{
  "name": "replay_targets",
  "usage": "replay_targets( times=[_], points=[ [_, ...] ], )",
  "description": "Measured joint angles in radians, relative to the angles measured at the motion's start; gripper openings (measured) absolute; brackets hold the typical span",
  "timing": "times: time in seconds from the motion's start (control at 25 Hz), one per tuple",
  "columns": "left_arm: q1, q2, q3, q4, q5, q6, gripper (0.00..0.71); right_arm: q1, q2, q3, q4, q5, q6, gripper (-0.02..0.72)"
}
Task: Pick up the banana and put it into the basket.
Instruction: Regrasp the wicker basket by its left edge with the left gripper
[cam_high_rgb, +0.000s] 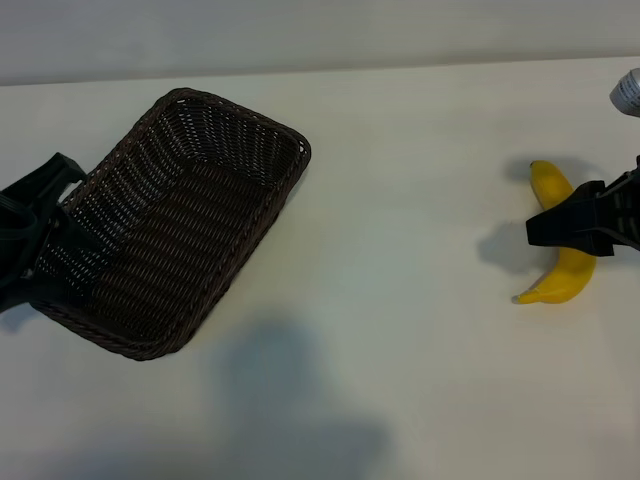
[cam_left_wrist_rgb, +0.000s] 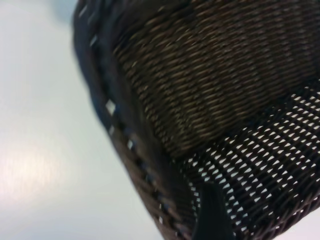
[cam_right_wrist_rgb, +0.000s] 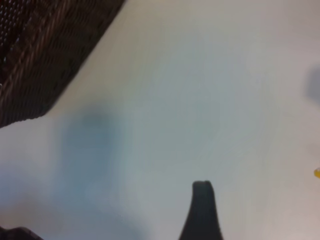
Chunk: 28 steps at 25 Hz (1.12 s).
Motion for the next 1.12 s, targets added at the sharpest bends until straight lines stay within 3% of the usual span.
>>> replay_targets(
  times=[0.48,1.12],
  points=[
    [0.000,0.000,0.000,0.023,0.198,-0.195,0.541,0.000,0.000,0.000,0.000,0.000,0.000,0.584],
    [0.000,0.049,0.000,0.150,0.149,-0.274,0.521,0.000,0.000,0.000,0.000,0.000,0.000,0.584]
  ],
)
